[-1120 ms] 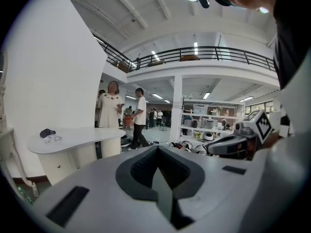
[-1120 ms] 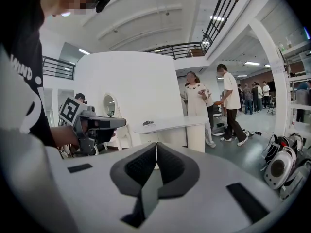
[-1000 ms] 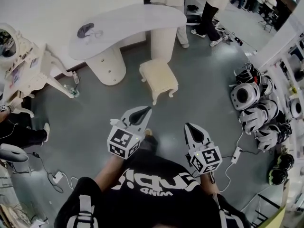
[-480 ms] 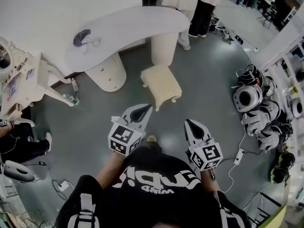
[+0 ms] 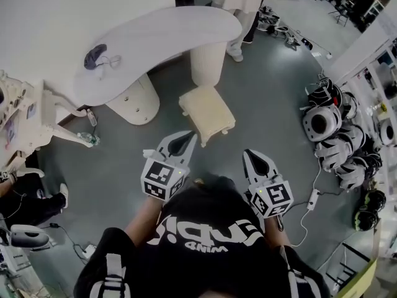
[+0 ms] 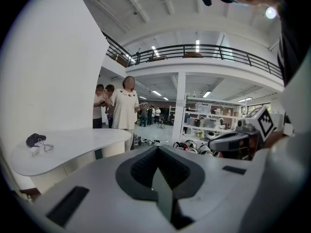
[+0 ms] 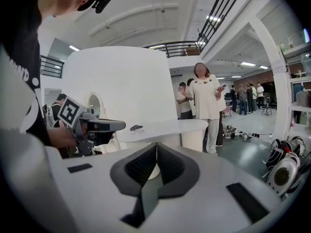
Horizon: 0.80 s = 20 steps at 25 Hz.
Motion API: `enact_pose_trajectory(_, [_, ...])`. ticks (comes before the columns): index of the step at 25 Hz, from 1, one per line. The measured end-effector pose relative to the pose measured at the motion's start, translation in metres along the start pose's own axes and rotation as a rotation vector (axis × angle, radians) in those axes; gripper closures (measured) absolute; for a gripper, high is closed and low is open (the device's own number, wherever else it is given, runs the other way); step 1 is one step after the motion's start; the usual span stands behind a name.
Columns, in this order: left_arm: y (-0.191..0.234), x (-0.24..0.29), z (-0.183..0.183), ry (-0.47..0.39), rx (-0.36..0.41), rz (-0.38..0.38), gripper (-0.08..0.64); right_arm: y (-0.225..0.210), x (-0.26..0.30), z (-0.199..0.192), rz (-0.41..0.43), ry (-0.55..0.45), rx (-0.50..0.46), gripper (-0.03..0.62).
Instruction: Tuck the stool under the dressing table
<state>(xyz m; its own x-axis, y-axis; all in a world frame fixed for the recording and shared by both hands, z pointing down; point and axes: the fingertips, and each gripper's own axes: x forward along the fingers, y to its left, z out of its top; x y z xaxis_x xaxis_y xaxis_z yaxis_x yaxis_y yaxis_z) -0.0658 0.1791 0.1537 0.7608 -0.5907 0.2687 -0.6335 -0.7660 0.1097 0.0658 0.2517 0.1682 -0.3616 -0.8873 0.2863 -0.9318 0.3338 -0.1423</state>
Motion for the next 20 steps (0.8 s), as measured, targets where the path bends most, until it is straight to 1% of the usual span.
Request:
enact_pose_trajectory(4, [0.012,0.02,0.013,-0.02,-0.008,0.023,0.551,-0.019,0.02,0.017,0.01,-0.016,-0.014,0.569])
enact_pose_trajectory(11, [0.038,0.055,0.033,-0.046,-0.012,0.062,0.551,-0.043,0.066,0.052,0.084,-0.064,-0.062,0.569])
enact_pose_trajectory(15, [0.05,0.074,0.04,-0.046,-0.023,0.069,0.551,-0.057,0.091,0.071,0.125,-0.061,-0.089,0.569])
enact_pose_trajectory(20, [0.066,0.096,0.033,-0.011,-0.028,0.072,0.551,-0.071,0.12,0.072,0.17,-0.028,-0.106,0.569])
